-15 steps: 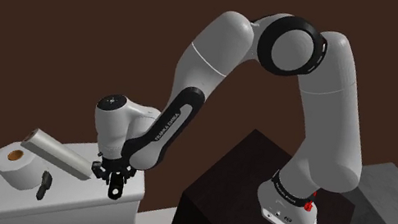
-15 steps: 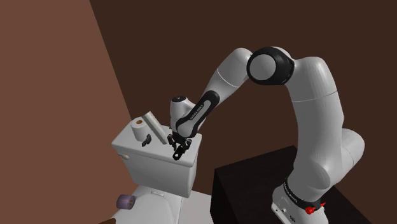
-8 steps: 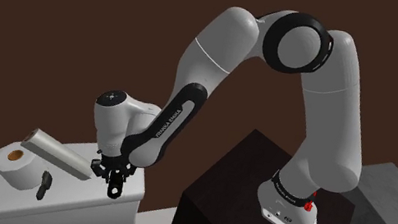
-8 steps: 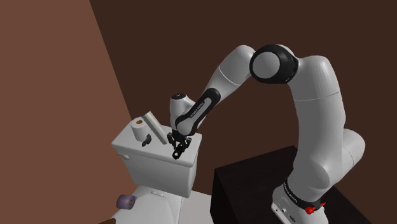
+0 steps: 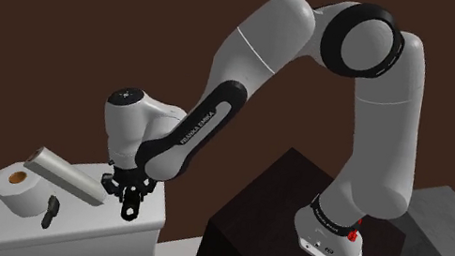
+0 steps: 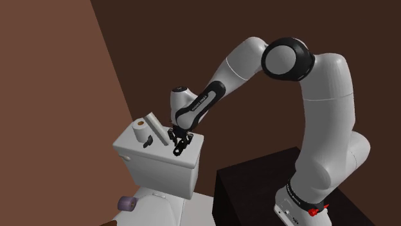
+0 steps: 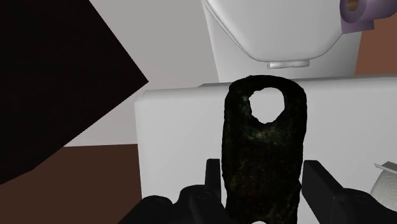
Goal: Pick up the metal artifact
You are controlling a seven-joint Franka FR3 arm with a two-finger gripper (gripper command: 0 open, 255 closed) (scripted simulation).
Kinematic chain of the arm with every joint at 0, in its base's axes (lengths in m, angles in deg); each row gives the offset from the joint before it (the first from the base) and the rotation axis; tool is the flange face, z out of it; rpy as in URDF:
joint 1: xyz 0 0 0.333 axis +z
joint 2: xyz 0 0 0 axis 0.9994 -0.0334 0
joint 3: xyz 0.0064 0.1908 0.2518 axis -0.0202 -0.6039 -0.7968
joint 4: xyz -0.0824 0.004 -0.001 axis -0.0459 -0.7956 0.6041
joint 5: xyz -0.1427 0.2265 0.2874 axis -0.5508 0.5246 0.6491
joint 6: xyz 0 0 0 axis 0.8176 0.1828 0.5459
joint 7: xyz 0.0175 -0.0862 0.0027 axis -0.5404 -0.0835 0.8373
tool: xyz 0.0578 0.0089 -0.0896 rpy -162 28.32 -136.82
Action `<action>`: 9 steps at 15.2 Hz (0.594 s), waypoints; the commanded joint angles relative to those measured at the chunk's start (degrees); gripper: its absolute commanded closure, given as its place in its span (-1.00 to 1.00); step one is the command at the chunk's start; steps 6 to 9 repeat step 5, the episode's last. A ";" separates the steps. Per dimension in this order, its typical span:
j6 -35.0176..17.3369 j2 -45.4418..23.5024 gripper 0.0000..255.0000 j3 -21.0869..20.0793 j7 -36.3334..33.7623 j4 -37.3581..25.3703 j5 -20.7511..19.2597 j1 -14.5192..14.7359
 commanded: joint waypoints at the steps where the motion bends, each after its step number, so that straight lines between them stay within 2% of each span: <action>1: 1.03 1.26 1.00 -0.68 0.42 0.21 0.73 -0.58; 9: 2.20 2.61 1.00 -1.40 0.85 0.31 1.56 -1.14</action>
